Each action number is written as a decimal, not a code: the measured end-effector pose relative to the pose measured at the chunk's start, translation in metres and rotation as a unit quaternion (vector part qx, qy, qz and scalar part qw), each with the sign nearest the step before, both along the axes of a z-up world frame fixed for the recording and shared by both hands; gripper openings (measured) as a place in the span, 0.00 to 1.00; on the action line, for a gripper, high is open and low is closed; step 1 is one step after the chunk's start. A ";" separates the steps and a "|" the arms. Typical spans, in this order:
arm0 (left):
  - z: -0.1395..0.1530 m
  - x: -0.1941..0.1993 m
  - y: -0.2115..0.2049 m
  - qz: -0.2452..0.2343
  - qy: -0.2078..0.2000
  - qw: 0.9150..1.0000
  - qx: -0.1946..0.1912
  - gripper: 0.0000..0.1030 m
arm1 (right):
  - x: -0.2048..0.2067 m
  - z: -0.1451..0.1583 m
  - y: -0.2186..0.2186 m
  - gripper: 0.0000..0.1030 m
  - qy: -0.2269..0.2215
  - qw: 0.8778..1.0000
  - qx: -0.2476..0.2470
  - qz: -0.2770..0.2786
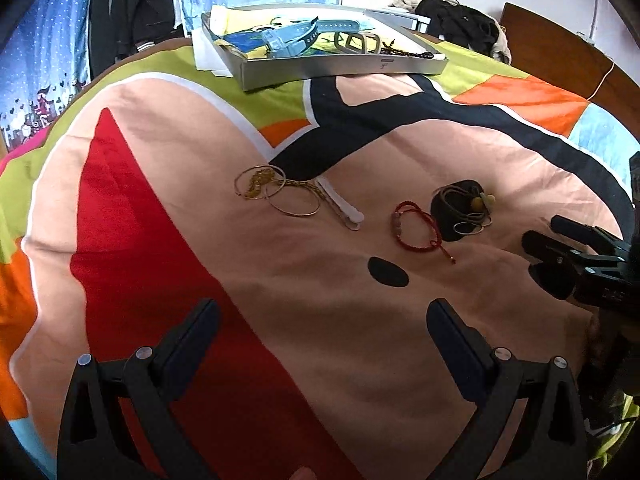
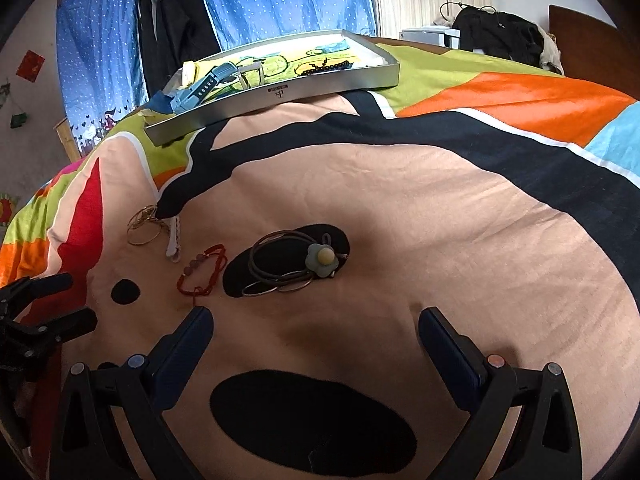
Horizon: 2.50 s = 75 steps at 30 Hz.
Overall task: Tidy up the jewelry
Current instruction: 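Move both tools back toward the gold earrings and hair tie, then grasp the gold hoop earrings with the left tool while the right tool grasps the black hair tie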
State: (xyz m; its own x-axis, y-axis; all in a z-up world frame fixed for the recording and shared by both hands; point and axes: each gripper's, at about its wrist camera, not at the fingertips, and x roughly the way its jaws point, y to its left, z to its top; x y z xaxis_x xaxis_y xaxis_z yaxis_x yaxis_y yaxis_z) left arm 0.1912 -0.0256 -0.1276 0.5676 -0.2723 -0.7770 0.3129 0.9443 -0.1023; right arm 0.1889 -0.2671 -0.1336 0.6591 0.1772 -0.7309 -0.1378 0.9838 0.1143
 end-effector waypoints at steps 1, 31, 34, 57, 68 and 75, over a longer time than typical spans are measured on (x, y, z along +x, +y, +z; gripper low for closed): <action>0.000 0.001 0.000 0.000 0.000 1.000 -0.001 0.98 | 0.002 0.000 0.000 1.00 0.000 1.000 0.000 0.000; -0.014 0.096 0.034 0.101 0.072 0.987 -0.098 0.44 | 0.067 -0.018 -0.005 0.99 0.026 1.000 0.000 -0.005; -0.014 0.093 0.033 0.100 0.066 0.989 -0.092 0.40 | 0.066 -0.021 -0.002 0.83 0.028 1.000 0.001 0.006; -0.008 0.085 0.024 0.103 0.065 0.990 -0.069 0.05 | 0.081 -0.028 -0.005 0.51 0.079 0.993 0.072 0.045; 0.000 0.066 -0.005 0.046 0.066 0.995 -0.063 0.00 | 0.081 -0.028 -0.008 0.25 0.088 0.994 0.055 0.024; 0.001 0.049 -0.021 0.009 0.078 0.995 -0.063 0.00 | 0.078 -0.028 -0.005 0.23 0.087 0.995 0.034 0.034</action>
